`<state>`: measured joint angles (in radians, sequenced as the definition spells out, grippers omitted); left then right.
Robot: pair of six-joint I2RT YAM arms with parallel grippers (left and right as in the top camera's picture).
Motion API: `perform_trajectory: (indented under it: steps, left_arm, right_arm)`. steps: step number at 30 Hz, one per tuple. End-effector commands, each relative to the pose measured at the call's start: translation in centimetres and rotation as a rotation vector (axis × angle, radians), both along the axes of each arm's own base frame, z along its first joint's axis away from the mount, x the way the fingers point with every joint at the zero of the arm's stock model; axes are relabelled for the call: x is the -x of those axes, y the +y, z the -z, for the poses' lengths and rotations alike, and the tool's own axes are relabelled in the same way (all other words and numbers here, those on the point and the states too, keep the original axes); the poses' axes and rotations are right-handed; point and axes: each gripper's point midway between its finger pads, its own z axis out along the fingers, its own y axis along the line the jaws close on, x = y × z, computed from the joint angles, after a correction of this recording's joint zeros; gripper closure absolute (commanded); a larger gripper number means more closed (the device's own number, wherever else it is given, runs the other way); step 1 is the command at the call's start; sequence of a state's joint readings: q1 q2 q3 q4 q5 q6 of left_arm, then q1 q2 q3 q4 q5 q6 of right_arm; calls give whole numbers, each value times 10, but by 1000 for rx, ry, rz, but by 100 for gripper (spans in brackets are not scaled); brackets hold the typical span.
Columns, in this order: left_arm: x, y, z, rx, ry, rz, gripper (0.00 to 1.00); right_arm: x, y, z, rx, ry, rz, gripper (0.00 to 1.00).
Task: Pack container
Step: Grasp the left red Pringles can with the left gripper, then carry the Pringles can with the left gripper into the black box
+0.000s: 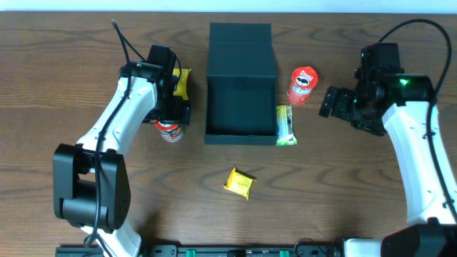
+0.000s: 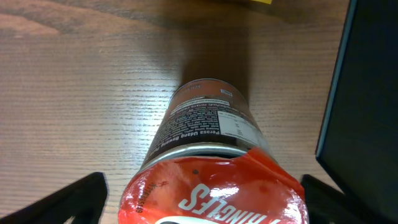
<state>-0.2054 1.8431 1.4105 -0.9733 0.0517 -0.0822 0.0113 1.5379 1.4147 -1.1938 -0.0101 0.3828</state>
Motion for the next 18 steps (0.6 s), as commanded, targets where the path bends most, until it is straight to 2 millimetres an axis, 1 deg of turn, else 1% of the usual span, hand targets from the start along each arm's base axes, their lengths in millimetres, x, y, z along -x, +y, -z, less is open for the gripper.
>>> perform_trajectory:
  steps: [1,2,3,4,6,12,18]
  left_arm:
    - [3,-2,1,17,9,-9,13]
    - [4,-3,1,23,12,-12,26]
    - [4,-4,1,28,13,-16,32]
    - [4,-4,1,29,15,-29,34]
    - [5,-4,1,30,17,-31,30]
    - [6,-4,1,34,24,-38,31]
    - [9,-13,0,86,38,-48,32]
  right_arm:
    - [0,1,-2,-1,-4,10,1]
    - [0,1,-2,-1,-5,10,1]
    - [0,1,-2,-1,-5,10,1]
    - [0,1,-2,-1,-5,10,1]
    - [0,1,-2,-1,-4,9,1]
    - [0,1,-2,-1,-5,10,1]
    - [-1,1,-3,-1,-9,10,1]
